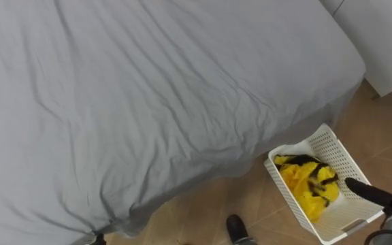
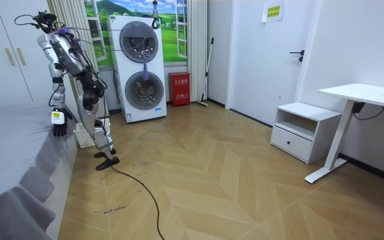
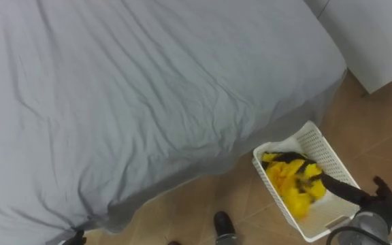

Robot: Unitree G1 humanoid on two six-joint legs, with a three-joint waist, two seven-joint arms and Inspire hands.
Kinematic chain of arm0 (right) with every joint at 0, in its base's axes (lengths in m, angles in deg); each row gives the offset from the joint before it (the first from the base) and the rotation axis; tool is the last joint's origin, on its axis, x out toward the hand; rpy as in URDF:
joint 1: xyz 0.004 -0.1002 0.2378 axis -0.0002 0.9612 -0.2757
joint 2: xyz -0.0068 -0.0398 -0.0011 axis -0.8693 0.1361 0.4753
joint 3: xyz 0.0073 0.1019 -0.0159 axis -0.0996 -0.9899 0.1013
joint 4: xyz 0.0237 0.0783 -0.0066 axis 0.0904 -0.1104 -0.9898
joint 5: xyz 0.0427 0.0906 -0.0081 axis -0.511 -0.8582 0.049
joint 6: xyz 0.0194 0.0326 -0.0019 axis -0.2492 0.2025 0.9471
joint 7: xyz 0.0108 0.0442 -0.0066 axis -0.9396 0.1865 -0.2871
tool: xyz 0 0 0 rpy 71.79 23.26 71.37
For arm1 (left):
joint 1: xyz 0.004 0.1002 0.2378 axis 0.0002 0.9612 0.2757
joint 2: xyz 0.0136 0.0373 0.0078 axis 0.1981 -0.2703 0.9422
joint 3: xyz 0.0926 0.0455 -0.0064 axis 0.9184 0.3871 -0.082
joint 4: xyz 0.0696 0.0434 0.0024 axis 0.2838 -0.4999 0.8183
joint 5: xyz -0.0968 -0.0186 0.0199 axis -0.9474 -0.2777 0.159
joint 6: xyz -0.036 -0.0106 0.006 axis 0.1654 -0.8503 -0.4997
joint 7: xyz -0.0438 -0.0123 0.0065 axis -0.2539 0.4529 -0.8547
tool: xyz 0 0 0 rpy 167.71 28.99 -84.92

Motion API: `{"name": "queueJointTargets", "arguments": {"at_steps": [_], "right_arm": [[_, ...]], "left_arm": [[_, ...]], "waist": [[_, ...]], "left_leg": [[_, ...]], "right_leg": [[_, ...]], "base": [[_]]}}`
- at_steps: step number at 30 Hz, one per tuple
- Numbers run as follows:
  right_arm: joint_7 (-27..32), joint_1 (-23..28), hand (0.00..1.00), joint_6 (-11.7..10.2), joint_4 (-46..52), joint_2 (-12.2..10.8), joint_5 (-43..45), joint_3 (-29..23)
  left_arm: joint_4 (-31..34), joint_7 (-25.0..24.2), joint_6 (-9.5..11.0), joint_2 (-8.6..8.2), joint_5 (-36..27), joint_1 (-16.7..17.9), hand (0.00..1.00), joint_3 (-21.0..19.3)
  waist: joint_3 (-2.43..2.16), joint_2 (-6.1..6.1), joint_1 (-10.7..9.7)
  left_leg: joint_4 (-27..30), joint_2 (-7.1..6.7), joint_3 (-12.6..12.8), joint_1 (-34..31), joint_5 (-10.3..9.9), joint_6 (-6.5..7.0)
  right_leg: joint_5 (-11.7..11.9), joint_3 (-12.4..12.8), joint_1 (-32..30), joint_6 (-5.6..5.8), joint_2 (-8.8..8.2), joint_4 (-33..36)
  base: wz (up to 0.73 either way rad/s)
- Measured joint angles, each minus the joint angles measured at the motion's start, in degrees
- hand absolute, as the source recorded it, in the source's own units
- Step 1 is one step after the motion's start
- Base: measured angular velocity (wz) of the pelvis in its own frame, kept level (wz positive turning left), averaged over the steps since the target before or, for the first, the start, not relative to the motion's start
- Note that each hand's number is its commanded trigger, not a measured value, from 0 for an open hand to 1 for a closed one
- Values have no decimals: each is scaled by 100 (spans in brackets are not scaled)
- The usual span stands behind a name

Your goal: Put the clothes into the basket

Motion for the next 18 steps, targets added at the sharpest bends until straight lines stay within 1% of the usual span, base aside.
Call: {"name": "queueJointTargets", "arguments": {"at_steps": [2, 4, 6, 9, 13, 15, 17, 18], "right_arm": [[-10, -18, 0, -31, 3, 20, 0, 0], [-18, -12, 0, -64, 11, 69, 0, 4], [-17, 20, 0, -111, 47, 82, 7, 4], [-23, 182, 0, -118, 229, 89, 30, 5], [-68, 267, 0, -121, 259, 106, 21, 5], [-126, 366, 0, -121, 255, 105, 12, 0], [-230, 518, 0, -121, 309, 91, 51, 2], [-294, 650, 0, -120, 415, 58, 136, 2]], "left_arm": [[1, 0, 2, 0, 0, -3, 0, -2], [-10, 0, 3, 0, -12, -6, 0, -1], [-19, 0, 5, 2, -52, -7, 0, -7], [-19, -7, 19, 2, -123, -7, 0, -30], [-20, -38, 27, 1, -125, -7, 0, -53], [-28, -100, 27, 0, -125, 0, 0, -63], [-50, -170, 27, 1, -89, 30, 0, -65], [-29, -182, 30, 0, 25, 85, 0, -110]], "waist": [[2, 47, 7], [5, 120, 14], [-3, 142, 51], [-5, 144, 94], [-4, 143, 98], [-2, 140, 98], [19, 105, 91], [36, 72, 90]], "left_leg": [[1, 0, 9, 4, 0, 0], [2, 0, 11, 5, 0, 0], [2, -3, 24, 18, 0, 0], [11, -5, 40, 30, 1, -1], [24, 6, 49, 83, 1, -2], [22, 9, 35, 233, 1, -2], [10, 11, 19, 388, 0, -3], [-9, 8, 3, 497, -1, -4]], "right_leg": [[0, 4, 2, 0, 1, 3], [0, 10, 2, 0, 5, 2], [0, 41, 4, -1, 22, 12], [6, 62, 13, -10, 45, 25], [9, 60, 77, -15, 48, 32], [4, 40, 255, -19, 47, -8], [-29, 20, 415, -23, 43, -11], [-65, 7, 507, -22, 41, -20]], "base": [[0], [0], [-8], [-5], [0], [2], [7], [11]]}}
